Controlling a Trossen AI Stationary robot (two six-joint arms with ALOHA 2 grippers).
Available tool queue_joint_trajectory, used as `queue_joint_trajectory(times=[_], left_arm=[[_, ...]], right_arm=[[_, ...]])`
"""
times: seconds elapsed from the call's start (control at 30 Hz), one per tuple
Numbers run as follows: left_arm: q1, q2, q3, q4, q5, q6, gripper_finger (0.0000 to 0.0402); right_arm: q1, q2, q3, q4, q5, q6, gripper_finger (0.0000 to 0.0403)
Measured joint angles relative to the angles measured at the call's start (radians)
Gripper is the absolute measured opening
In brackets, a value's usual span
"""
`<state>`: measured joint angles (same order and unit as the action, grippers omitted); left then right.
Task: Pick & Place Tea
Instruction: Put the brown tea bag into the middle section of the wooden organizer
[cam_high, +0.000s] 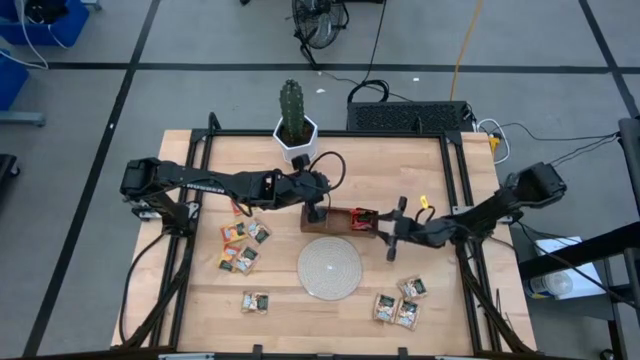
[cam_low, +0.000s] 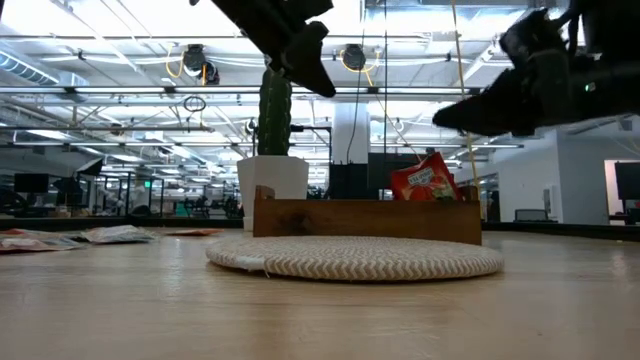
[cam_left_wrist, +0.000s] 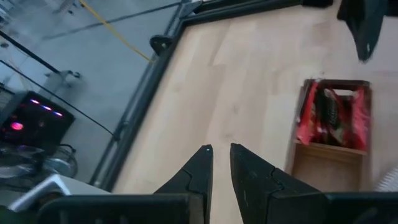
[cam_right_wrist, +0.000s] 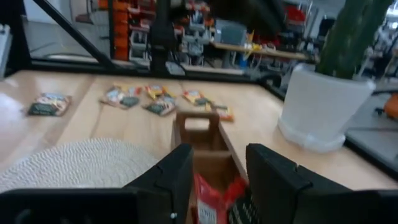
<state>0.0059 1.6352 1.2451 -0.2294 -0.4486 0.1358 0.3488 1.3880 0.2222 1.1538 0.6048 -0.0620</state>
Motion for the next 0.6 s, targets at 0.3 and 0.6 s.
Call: queue_joint_trajectory(times=[0.3,0.6], left_arm=[[0.054,0.049,-0.001,-0.093,0.059,-0.037,0.0062],[0.105,0.133,-0.001,-0.030,0.285,-0.022,0.0062]], right_arm=[[0.027,-0.173,0.000,-0.092,0.001,-0.100,0.0131],[0.047,-0.267,0.000,-0.343,-0.016,-0.042,0.0130]])
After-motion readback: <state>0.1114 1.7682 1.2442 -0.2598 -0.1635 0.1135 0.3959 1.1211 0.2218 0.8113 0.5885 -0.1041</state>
